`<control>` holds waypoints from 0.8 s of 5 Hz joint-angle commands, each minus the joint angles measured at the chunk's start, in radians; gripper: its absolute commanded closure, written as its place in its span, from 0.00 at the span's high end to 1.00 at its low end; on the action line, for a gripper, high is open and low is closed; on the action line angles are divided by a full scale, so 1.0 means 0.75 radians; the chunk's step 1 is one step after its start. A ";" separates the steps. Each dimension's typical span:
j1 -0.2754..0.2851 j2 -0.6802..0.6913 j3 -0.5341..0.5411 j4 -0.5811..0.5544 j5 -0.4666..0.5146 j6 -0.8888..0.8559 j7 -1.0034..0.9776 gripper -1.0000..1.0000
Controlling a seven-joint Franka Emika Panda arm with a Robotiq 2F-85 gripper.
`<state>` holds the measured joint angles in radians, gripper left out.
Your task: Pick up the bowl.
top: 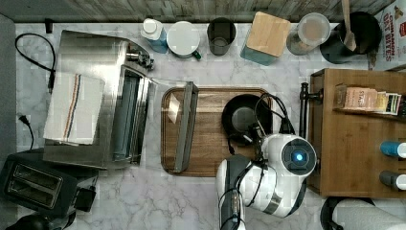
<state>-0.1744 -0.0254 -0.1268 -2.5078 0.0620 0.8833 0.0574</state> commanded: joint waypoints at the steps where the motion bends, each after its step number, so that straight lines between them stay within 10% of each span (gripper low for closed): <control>1: -0.043 -0.016 -0.037 -0.129 0.071 0.281 -0.009 1.00; 4: -0.012 0.199 0.029 0.000 0.353 0.376 -0.273 1.00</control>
<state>-0.1869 0.0895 -0.1310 -2.5996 0.2639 1.1611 -0.1142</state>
